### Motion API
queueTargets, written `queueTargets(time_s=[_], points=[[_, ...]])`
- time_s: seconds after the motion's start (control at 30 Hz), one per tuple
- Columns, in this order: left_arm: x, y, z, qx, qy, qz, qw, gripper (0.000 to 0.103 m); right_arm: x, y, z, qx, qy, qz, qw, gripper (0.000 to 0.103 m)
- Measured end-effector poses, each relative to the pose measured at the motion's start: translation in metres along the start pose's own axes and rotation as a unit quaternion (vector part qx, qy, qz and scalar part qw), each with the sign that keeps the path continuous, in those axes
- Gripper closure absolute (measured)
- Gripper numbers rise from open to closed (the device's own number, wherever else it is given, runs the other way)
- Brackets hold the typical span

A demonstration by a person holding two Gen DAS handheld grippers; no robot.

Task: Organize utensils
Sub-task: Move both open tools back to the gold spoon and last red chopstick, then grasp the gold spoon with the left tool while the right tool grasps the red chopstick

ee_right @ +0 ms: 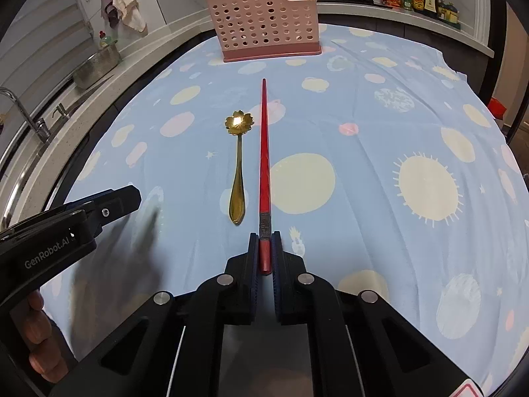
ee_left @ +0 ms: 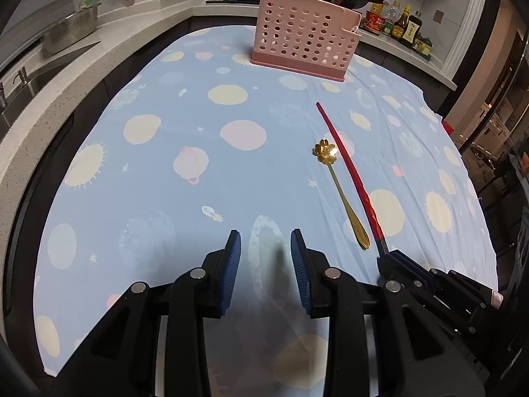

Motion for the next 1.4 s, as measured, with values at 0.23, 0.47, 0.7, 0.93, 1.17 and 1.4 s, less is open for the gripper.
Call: queueTargets(time_s=[0.23,0.47,0.7,0.93,1.17,1.4], points=[[0.0,0.004,0.018,0.016,0.016,-0.004,0.9997,0.06,0.002,-0.005,0.021,0.009,0.027,0.004,1.0,0.096],[-0.003,0.015,0.046,0.035,0.042,-0.014,0.9984,0.052,0.007,-0.012,0.04,0.013,0.054,0.007,0.998,0.096],[-0.006,0.035,0.064,0.044,0.055,-0.029,0.9971,0.053,0.012,-0.016,0.05,0.011,0.071,0.007,0.997,0.096],[-0.005,0.039,0.068,0.042,0.064,-0.028,0.9967,0.078,0.012,-0.014,0.049,0.007,0.069,0.007,0.998,0.096],[-0.001,0.037,0.064,0.045,0.062,-0.027,0.9967,0.092,0.014,-0.016,0.046,0.002,0.066,0.008,0.998,0.096],[0.003,0.018,0.051,0.045,0.05,-0.014,0.9976,0.093,0.014,-0.028,0.04,-0.006,0.062,0.017,0.998,0.096]])
Point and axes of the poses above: each gripper's, at about its wrist camera, not at the fingertips, and y roughly the way its jaws point, z to its right, x to its underside, the point moved 1 cm from there along y, roughly the way its jaws point, and after that the axes turned 8 degrees about -z, right-handed, at the moved point
